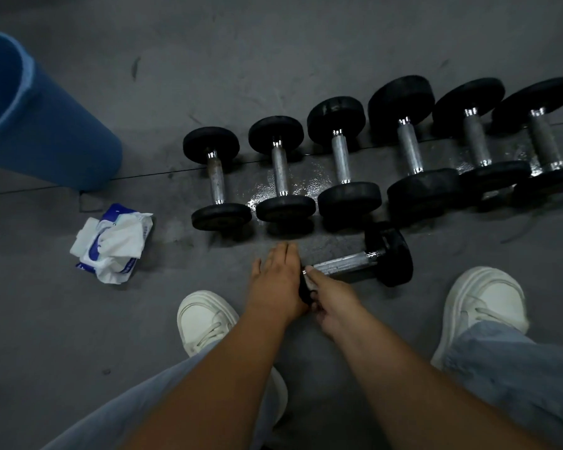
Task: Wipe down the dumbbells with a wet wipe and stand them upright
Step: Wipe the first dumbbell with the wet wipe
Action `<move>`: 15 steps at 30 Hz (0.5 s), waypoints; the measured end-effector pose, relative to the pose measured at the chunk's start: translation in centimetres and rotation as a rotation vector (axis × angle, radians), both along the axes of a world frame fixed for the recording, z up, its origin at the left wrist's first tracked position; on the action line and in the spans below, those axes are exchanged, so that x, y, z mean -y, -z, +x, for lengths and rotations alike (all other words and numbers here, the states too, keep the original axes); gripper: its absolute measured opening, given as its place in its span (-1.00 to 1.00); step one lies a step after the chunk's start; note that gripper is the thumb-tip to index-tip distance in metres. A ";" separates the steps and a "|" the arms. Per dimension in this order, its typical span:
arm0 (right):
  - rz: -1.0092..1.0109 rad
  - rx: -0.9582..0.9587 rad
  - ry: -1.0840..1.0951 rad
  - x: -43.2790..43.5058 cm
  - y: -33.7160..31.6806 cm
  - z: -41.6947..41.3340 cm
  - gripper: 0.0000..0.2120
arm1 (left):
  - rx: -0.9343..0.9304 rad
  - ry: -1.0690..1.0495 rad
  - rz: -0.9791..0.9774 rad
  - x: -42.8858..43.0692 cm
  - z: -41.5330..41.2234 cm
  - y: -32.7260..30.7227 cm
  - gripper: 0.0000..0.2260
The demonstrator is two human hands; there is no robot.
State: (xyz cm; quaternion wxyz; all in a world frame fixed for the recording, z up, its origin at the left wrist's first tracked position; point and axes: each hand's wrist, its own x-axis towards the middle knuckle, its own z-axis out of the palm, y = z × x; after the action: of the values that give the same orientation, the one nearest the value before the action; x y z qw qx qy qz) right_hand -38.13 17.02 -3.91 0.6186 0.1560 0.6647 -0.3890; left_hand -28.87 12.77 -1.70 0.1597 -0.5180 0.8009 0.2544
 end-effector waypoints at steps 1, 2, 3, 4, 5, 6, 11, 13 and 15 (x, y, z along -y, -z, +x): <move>-0.007 0.028 0.006 -0.4 0.2 -0.1 -0.80 | 0.002 0.003 -0.005 -0.1 0.0 0.1 0.00; -0.015 0.058 0.025 -0.7 0.4 -0.2 -0.79 | 0.005 0.008 -0.013 -0.2 0.0 0.2 0.00; -0.028 0.074 0.031 -1.0 0.6 -0.3 -0.77 | 0.008 0.010 -0.017 -0.2 0.0 0.2 0.00; -0.043 0.076 0.032 -1.2 0.7 -0.4 -0.76 | 0.007 0.005 -0.012 -0.1 0.0 0.2 0.00; -0.048 0.056 0.019 -1.2 0.7 -0.4 -0.78 | 0.003 -0.003 -0.005 0.0 0.0 0.1 -0.01; -0.030 0.019 -0.007 -1.1 0.8 -0.3 -0.82 | -0.003 -0.011 0.000 0.0 0.0 0.1 -0.01; 0.078 -0.189 -0.018 0.7 1.6 0.8 -0.70 | -0.026 -0.035 -0.022 -0.5 0.0 0.4 -0.09; 0.037 -0.189 0.007 0.9 1.6 0.8 -0.81 | -0.025 -0.035 -0.015 -0.4 0.0 0.5 -0.09; 0.010 -0.205 -0.071 0.2 1.7 0.8 -0.81 | -0.027 -0.031 -0.010 -0.4 0.0 0.5 -0.08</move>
State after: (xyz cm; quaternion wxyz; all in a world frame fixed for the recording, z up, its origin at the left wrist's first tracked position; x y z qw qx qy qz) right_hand -37.32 16.78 -5.61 0.5600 0.0951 0.7314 -0.3774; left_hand -28.86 13.15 -2.16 0.1425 -0.5276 0.7961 0.2598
